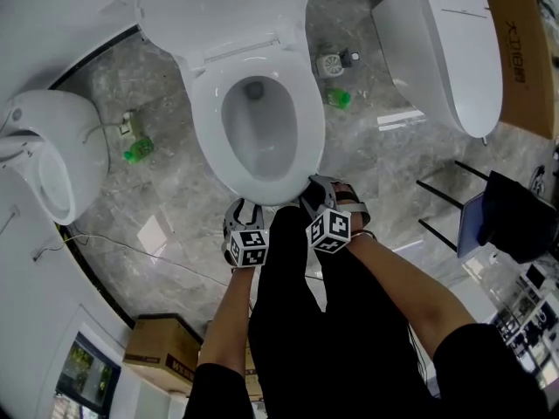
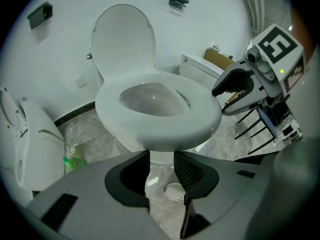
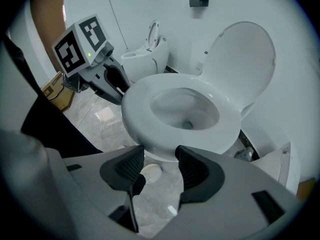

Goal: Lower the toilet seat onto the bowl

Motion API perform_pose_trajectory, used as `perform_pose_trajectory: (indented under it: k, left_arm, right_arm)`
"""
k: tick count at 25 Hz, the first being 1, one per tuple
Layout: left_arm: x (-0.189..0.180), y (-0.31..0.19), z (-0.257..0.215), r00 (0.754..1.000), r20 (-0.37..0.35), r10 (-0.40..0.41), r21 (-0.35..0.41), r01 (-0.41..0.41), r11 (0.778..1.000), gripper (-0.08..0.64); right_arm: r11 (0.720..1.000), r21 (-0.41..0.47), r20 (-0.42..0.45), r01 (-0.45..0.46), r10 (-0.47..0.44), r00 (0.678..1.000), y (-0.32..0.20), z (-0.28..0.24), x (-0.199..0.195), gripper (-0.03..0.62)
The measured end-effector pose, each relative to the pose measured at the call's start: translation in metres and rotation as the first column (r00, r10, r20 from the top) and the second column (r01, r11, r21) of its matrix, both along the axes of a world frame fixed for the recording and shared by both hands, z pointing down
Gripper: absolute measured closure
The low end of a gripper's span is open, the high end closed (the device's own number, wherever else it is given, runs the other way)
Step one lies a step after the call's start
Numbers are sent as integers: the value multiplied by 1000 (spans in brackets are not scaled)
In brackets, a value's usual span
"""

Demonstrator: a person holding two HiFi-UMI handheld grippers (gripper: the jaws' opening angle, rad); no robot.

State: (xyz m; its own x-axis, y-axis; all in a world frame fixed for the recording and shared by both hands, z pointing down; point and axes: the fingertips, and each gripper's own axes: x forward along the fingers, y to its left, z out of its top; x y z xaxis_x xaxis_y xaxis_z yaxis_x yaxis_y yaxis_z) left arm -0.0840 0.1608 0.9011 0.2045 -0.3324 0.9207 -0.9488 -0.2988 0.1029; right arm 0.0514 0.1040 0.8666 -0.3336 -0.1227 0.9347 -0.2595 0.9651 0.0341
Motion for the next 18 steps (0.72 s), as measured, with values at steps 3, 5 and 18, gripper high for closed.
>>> perform_pose_trajectory:
  k: [3, 5, 18]
  left_arm:
    - [1, 0, 6, 1000, 5, 0, -4, 1, 1000, 410]
    - [1, 2, 10, 1000, 8, 5, -8, -5, 1000, 410]
    - [4, 8, 42, 999, 39, 28, -22, -27, 999, 406]
  right_arm:
    - [1000, -5, 6, -14, 14, 1000, 0, 6, 0, 368]
    - [1000, -6, 5, -17, 18, 1000, 1, 9, 0, 368]
    - [999, -27, 13, -20, 21, 1000, 8, 37, 3, 368]
